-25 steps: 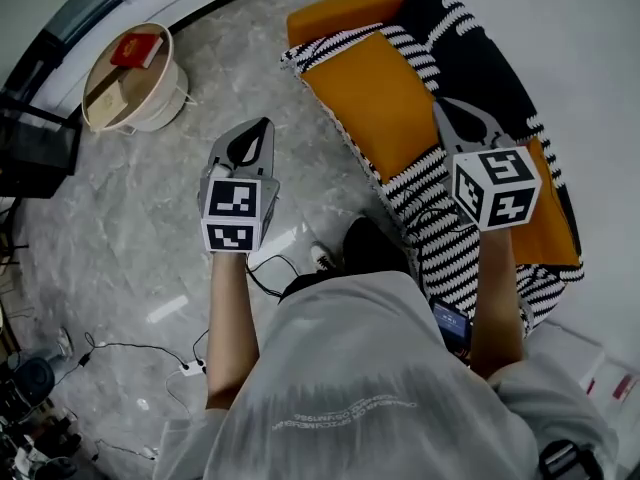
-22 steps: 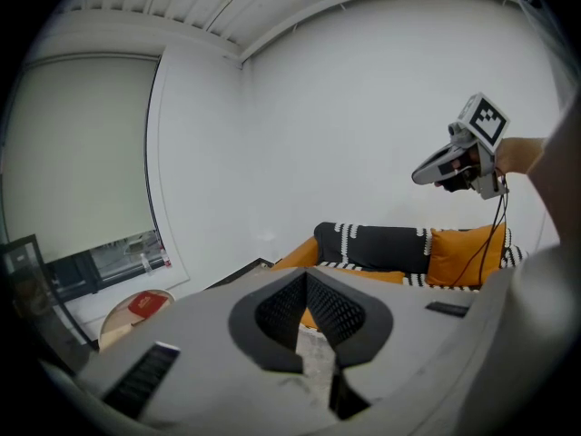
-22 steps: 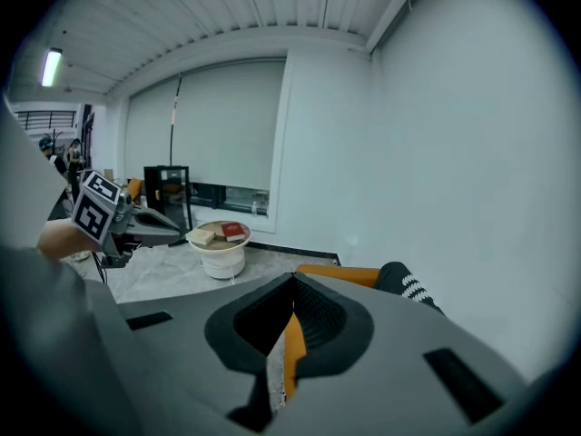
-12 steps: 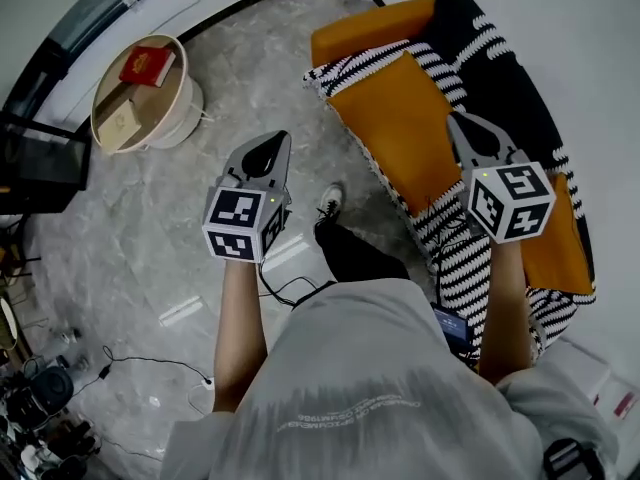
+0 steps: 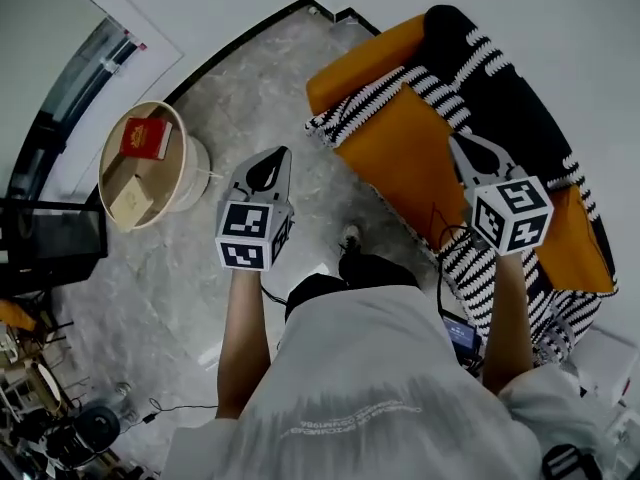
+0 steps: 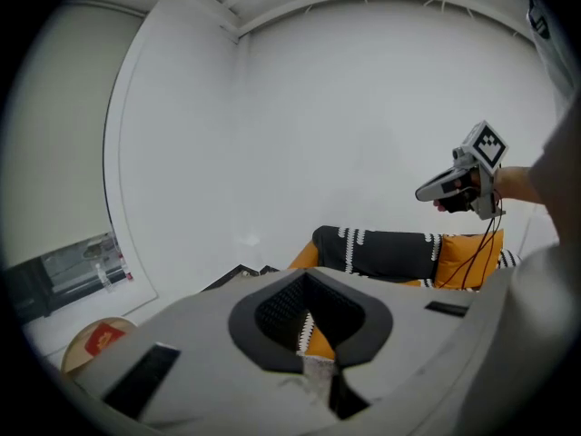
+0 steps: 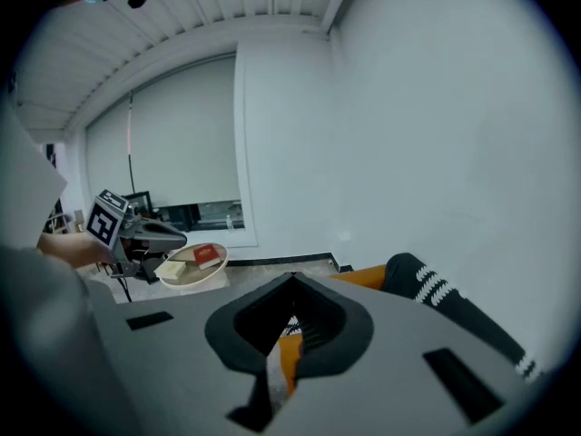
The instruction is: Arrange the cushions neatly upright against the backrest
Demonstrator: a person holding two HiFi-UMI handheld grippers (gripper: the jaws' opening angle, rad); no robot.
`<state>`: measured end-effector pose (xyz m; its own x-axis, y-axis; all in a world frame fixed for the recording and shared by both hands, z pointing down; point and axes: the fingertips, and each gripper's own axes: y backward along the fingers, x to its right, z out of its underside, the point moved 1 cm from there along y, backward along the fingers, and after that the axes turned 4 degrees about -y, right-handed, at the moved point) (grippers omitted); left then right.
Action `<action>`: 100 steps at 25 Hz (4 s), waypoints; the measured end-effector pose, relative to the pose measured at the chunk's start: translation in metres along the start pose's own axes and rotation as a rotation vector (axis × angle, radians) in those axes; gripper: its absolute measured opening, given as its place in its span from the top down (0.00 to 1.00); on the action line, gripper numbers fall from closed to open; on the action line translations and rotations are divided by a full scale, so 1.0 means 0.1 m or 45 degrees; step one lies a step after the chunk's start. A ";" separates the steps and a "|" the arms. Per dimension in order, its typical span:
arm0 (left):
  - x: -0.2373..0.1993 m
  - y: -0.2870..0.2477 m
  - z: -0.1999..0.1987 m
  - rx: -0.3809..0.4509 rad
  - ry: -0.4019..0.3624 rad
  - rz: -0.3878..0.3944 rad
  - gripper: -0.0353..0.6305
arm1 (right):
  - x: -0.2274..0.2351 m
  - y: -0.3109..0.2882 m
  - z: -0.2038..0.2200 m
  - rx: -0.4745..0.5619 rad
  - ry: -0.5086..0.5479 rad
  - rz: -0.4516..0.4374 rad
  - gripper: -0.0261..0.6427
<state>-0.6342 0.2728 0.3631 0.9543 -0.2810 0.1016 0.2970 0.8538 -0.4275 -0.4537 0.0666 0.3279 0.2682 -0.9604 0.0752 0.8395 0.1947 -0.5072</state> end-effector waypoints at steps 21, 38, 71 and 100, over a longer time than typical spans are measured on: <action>0.01 -1.57 0.05 -0.232 -0.292 0.655 0.92 | 0.32 0.19 0.59 -0.198 -0.449 0.389 0.96; 0.35 -2.27 1.16 -0.452 -0.453 0.907 0.92 | 0.26 0.35 2.25 -0.249 -0.827 0.897 0.96; 0.78 -3.58 3.87 -0.966 -0.550 0.890 0.67 | 0.71 -0.04 5.95 -0.732 -1.148 1.005 0.79; 0.92 -3.73 2.68 -0.973 -0.696 0.797 0.90 | 1.24 0.23 4.97 -0.766 -1.086 0.923 0.92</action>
<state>-0.6483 0.0462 0.7723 0.8702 0.4920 -0.0243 -0.1583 0.2326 -0.9596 -0.1663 0.0512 0.7521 0.9801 -0.1963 0.0312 0.0872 0.2839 -0.9549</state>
